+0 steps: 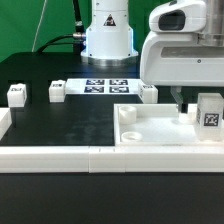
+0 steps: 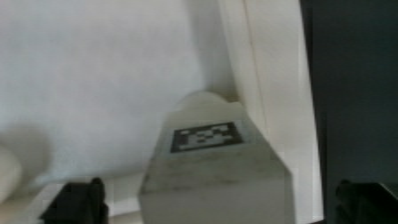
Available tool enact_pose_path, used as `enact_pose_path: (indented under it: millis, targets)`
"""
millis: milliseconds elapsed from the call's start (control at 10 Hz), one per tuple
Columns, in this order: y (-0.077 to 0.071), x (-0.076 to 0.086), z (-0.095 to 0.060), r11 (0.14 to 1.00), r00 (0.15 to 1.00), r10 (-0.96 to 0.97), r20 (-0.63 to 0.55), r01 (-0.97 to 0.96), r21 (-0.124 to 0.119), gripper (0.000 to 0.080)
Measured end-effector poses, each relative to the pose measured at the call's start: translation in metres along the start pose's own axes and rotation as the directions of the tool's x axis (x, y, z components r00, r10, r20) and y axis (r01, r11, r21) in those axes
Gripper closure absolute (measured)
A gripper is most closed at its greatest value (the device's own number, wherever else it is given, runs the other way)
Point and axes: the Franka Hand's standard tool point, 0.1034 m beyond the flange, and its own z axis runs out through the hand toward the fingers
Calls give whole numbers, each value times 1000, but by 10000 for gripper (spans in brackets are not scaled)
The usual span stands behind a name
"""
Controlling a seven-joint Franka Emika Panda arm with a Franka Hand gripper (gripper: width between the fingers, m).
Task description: Assemble one leg
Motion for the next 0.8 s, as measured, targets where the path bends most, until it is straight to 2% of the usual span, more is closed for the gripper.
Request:
enact_pose_path:
  millis: [100, 200, 300, 600, 800]
  targets:
    - [0, 0, 0, 1000, 1000, 2, 0, -2, 0, 338]
    - [0, 0, 0, 1000, 1000, 2, 0, -2, 0, 338]
    - [0, 0, 0, 1000, 1000, 2, 0, -2, 0, 515]
    - [0, 0, 0, 1000, 1000, 8, 0, -8, 0, 509]
    - [0, 1, 0, 997, 997, 83, -8, -83, 3, 509]
